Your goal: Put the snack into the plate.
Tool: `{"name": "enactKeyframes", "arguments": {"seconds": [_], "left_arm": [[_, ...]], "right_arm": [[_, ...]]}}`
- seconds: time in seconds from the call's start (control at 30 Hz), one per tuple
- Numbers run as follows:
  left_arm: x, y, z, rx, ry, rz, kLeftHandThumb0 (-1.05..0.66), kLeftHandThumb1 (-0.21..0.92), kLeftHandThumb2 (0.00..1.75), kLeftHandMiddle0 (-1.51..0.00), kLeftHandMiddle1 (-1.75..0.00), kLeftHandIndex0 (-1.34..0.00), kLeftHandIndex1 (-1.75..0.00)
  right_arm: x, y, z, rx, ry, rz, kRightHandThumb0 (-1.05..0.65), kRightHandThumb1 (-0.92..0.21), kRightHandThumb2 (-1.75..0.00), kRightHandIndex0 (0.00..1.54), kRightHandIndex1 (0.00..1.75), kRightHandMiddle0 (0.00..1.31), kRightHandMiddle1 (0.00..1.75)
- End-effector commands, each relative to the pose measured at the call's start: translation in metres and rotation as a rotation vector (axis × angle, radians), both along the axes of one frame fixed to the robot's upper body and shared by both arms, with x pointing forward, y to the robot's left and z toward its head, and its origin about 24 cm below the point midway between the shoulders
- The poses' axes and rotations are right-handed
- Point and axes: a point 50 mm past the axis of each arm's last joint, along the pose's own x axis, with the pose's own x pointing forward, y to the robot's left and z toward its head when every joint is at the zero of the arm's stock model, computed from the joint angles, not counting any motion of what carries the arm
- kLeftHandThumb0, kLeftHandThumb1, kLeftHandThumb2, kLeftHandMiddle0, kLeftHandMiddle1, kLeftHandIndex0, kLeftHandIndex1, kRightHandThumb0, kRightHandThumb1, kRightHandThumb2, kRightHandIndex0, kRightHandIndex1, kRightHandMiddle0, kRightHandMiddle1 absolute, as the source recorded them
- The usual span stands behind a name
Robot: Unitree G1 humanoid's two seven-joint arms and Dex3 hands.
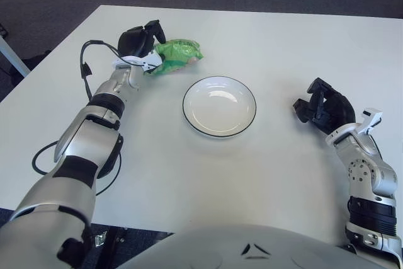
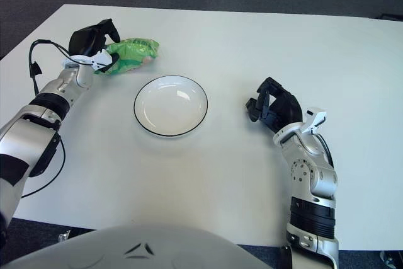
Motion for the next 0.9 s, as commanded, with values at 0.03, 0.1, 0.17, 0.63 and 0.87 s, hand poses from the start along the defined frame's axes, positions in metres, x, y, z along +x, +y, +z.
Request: {"name": "enactKeyframes", "arguments": {"seconds": [0.03, 0.1, 0.17, 0.63, 0.87], "left_arm": [[-0.001, 0.0, 0.003, -0.11, -0.005, -0.003, 0.0, -0.01, 1.69, -0.83, -1.74, -0.65, -1.75], [-0.001, -0.001, 0.005, -0.154, -0.005, -0.009, 0.0, -0.02, 1.7, -0.84, -1.74, -0.65, -1.75], [-0.002, -0.001, 0.006, -0.187, 0.002, -0.017, 0.0, -0.03, 1.72, -0.85, -1.74, -0.66, -1.75], [-0.008, 0.0, 0.014, -0.283, -0.042, -0.094, 0.0, -0.08, 1.74, -0.91, -1.69, -0.68, -1.75], [-0.01, -0.003, 0.021, -0.304, -0.103, -0.127, 0.0, -0.08, 1.75, -0.92, -1.69, -0.68, -1.75]], "right_arm": [[-0.013, 0.0, -0.034, 0.018, 0.173, -0.014, -0.5, -0.27, -1.37, 1.28, 1.75, 0.65, 1.75], [-0.013, 0.0, -0.034, 0.018, 0.173, -0.015, -0.5, -0.27, -1.37, 1.28, 1.75, 0.65, 1.75], [-0.013, 0.0, -0.034, 0.018, 0.173, -0.015, -0.5, -0.27, -1.37, 1.28, 1.75, 0.65, 1.75], [-0.012, 0.0, -0.034, 0.018, 0.174, -0.016, -0.5, -0.27, -1.37, 1.28, 1.75, 0.65, 1.75], [-0.012, -0.001, -0.034, 0.016, 0.172, -0.016, -0.5, -0.27, -1.37, 1.28, 1.75, 0.65, 1.75]]}}
